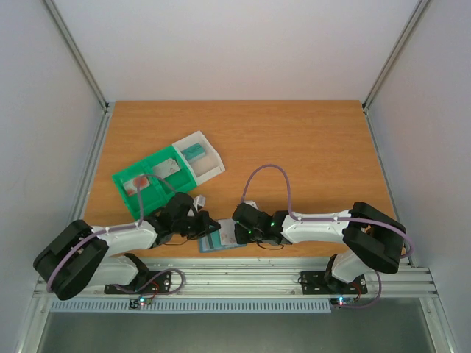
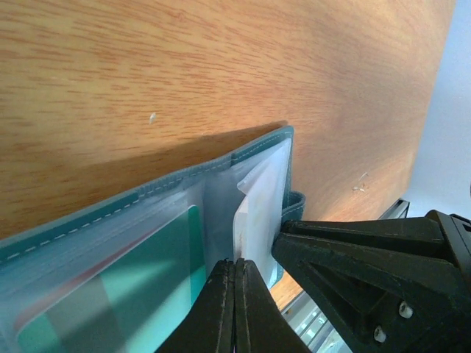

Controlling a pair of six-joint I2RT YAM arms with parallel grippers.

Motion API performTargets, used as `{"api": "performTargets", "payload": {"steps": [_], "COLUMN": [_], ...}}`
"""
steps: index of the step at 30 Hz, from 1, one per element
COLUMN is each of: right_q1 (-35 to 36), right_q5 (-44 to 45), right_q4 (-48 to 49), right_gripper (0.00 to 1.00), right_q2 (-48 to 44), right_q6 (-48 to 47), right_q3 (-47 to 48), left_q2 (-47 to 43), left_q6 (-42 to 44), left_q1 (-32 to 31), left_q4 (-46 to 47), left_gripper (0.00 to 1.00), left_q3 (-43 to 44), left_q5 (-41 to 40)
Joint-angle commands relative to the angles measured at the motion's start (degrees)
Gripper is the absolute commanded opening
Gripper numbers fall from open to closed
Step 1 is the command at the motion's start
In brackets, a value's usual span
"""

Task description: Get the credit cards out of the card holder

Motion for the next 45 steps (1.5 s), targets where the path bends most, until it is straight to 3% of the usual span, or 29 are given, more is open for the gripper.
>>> {"api": "performTargets", "payload": {"steps": [1, 17, 21, 30, 38, 45], "right_q1": [-0.1, 0.0, -0.1, -0.1, -0.3, -1.8], "right_q5": [2.1, 1.8, 1.6, -0.5, -6.5, -12.8], "right_q4": [-3.0, -2.8, -2.6, -3.7, 1.3, 8.9], "right_gripper": [0.09, 0.09, 0.09, 0.14, 0.34, 0.62], "right_q2": [0.5, -0.5, -1.1, -7.3, -14.3, -17.9], "right_q6": [0.7, 0.8, 0.7, 1.3, 2.3, 9.0], "right_q3": [-1.1, -1.2, -1.0, -0.6, -1.1, -3.6], "left_q2": [-1.5, -12.5, -16.7, -23.7, -26.0, -30.3], "left_q6": [0.7, -0.2, -0.1, -0.4, -1.5, -3.9], "left_q1": [-0.2, 0.2, 0.3, 0.5, 0.5, 0.5], "left_q4": [-2.2, -11.8, -18.4, -23.8, -22.5, -20.6], "left_gripper": [0.0, 0.0, 0.0, 0.0, 0.0, 0.0], "left_q3": [0.0, 0.0, 0.5, 1.4, 2.0, 2.3], "left_q5": [0.0, -5.7, -8.7, -11.0, -8.4, -7.0]}}
